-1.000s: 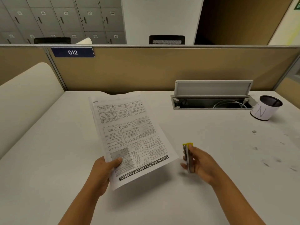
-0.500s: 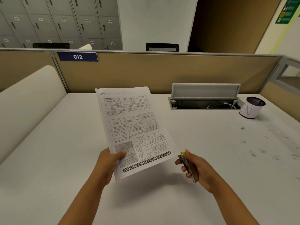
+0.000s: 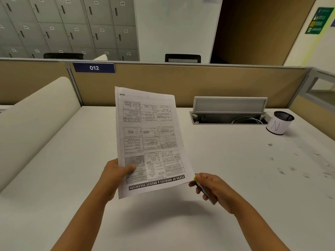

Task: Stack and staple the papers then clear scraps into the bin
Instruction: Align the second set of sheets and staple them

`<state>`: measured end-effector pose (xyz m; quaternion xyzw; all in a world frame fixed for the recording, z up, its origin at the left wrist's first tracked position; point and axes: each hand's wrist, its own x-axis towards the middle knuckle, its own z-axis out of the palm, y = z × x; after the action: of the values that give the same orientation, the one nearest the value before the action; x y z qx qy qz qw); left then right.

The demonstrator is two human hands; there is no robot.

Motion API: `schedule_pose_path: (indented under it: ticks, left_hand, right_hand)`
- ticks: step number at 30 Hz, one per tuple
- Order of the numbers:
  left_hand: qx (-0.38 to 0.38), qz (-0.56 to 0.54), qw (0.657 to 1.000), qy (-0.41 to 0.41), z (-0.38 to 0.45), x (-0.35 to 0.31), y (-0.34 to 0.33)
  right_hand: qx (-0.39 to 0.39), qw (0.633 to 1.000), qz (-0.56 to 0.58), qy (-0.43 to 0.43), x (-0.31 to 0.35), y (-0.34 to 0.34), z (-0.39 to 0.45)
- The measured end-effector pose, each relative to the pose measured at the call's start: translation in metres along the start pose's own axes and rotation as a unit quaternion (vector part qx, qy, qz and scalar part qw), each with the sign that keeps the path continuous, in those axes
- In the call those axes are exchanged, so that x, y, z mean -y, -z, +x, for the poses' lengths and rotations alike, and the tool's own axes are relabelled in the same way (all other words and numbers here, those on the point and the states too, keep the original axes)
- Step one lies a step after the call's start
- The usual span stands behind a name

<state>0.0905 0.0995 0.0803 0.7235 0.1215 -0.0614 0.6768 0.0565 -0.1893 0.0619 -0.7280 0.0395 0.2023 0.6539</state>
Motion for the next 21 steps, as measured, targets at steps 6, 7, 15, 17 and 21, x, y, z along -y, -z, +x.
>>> schedule_pose_path:
  ticks: [6, 7, 15, 17, 21]
  left_hand:
    - [-0.017, 0.011, 1.000, -0.017, -0.004, -0.008, 0.011]
    - [-0.018, 0.012, 1.000, -0.017, -0.005, -0.009, 0.012]
    - [-0.003, 0.023, 1.000, -0.015, -0.010, -0.012, 0.011]
    - [-0.002, 0.025, 1.000, -0.017, -0.011, -0.013, 0.010]
    - [0.002, 0.027, 0.999, -0.018, -0.011, -0.014, 0.008]
  right_hand:
    - [-0.015, 1.000, -0.007, -0.009, 0.004, -0.001, 0.000]
    - [-0.009, 1.000, -0.009, -0.010, 0.005, -0.002, 0.000]
    - [0.028, 0.997, -0.064, -0.019, 0.010, -0.011, 0.005]
    - [0.032, 0.997, -0.074, -0.012, 0.011, -0.014, 0.005]
    - [0.035, 0.998, -0.057, -0.004, 0.013, -0.018, 0.006]
